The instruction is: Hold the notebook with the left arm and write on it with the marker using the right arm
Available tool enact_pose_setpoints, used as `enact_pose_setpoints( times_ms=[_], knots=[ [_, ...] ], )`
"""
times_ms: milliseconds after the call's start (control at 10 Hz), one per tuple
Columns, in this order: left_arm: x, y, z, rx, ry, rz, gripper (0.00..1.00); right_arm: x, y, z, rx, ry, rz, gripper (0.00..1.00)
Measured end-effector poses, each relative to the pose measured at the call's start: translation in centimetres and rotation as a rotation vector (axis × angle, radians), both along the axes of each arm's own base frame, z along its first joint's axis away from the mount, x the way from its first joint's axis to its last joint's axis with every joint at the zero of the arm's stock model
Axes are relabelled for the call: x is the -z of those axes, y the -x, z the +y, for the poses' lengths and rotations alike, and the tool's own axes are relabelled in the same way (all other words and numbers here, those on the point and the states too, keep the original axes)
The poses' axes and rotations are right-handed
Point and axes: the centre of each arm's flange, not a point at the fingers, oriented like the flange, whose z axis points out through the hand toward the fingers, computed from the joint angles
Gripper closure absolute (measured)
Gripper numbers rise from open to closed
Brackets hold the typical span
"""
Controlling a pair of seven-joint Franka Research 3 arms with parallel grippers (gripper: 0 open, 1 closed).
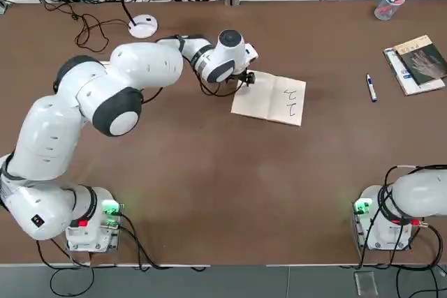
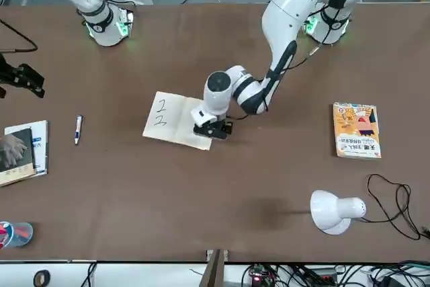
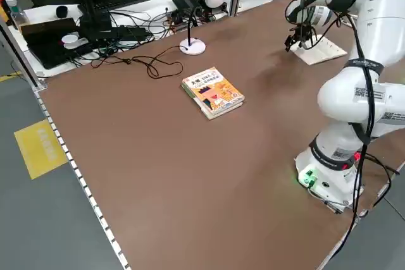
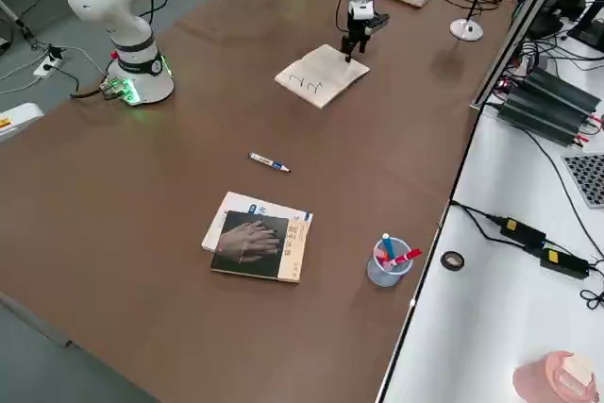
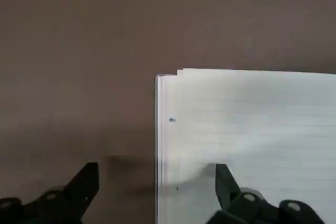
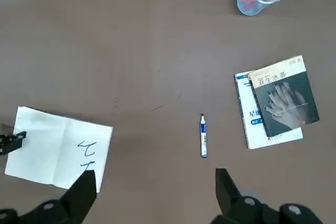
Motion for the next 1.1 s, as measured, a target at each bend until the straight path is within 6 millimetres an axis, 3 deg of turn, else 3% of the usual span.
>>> enact_pose_setpoints(
  times_ms=[1100],
  knots=[
    [1.2,-0.3,0.5,0.004,-0.022,-0.003,0.02,0.5,-0.2,0.1,-0.001,0.000,-0.002,0.00]
  ],
)
